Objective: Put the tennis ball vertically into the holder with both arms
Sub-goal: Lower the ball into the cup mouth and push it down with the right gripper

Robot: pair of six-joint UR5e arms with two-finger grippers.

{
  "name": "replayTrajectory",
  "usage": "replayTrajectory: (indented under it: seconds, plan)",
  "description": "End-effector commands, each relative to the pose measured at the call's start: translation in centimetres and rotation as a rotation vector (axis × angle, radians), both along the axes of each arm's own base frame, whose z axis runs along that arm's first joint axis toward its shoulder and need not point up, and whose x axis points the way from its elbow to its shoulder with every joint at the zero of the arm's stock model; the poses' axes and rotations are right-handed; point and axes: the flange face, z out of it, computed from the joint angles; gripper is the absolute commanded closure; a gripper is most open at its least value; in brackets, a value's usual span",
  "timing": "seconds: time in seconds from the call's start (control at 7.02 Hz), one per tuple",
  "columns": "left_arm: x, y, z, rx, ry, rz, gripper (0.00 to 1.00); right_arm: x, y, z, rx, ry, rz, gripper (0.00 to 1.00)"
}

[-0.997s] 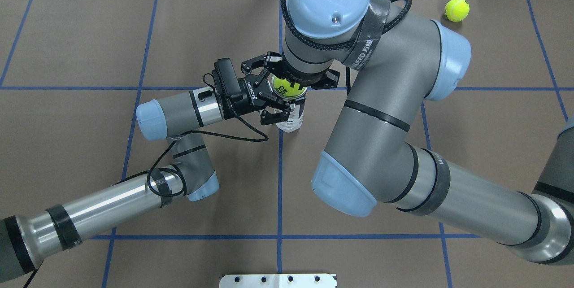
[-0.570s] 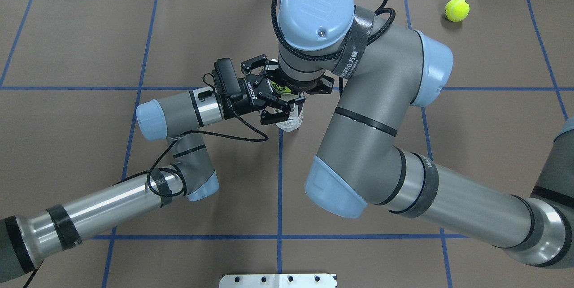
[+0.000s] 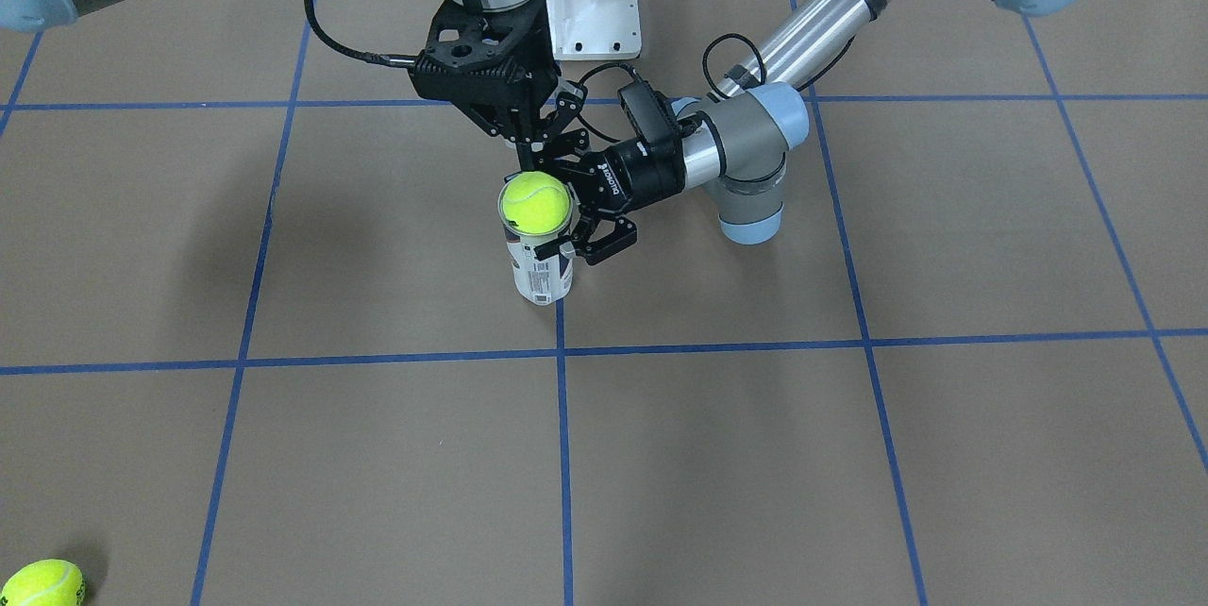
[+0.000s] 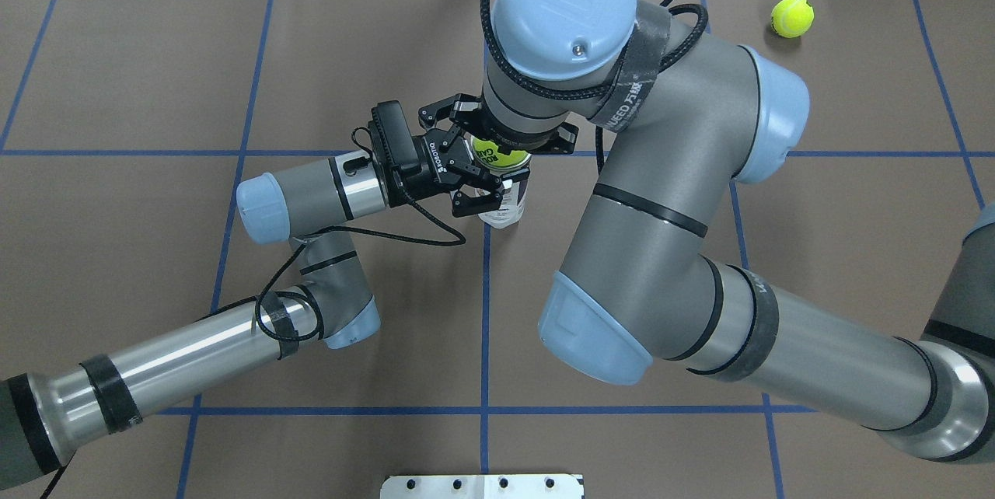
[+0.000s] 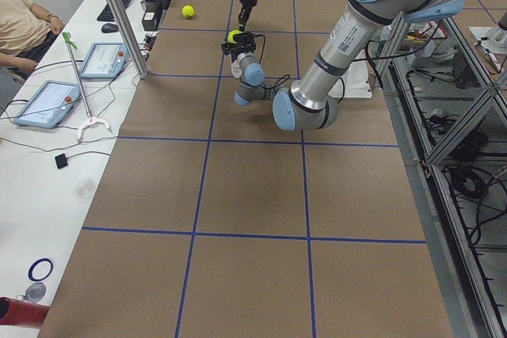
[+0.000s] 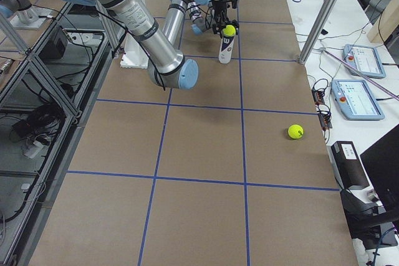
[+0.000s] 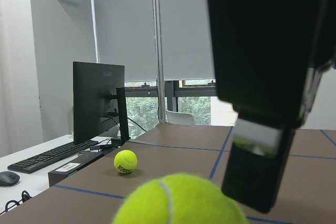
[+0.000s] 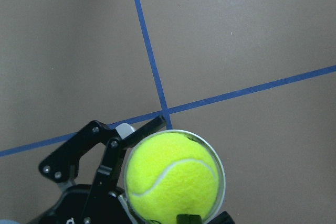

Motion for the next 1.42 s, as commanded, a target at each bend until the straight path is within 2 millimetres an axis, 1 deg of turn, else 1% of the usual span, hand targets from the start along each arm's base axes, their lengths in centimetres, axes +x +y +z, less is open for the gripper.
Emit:
replayTrajectory:
  seconds: [0.0, 0.14, 0.43, 0.57, 0.85, 1.0, 1.14, 1.28]
  plan:
    - [0.0, 0.0, 0.0, 0.000, 0.000, 0.001, 0.01, 1.5, -0.7, -0.5, 0.007, -0.013, 0.020, 1.00]
    - [0.0, 0.0, 0.0, 0.001, -0.001, 0.002, 0.01, 1.7, -1.3, -0.2, 0.007, -0.004, 0.025, 1.00]
    - [-0.1, 0.1, 1.1, -0.005, -0.013, 0.001, 0.01, 0.5, -2.1, 0.7, -0.005, 0.022, 0.021, 1.00]
    - [-0.1, 0.2, 1.2, -0.005, -0.013, 0.002, 0.01, -0.3, -2.5, 0.7, -0.011, 0.033, 0.020, 1.00]
    - [-0.1, 0.2, 1.3, -0.006, -0.014, 0.002, 0.01, -3.0, -3.3, 2.1, -0.014, 0.039, 0.011, 1.00]
    - [-0.1, 0.2, 1.3, -0.007, -0.014, 0.001, 0.01, -3.1, -3.1, 1.9, -0.011, 0.035, 0.007, 1.00]
    - [0.0, 0.3, 1.3, -0.007, -0.014, 0.003, 0.01, -2.1, -2.4, 0.7, 0.003, 0.010, 0.003, 1.00]
    - [0.0, 0.3, 1.3, -0.007, -0.014, 0.003, 0.01, -0.3, -1.7, -0.4, 0.019, -0.018, 0.008, 1.00]
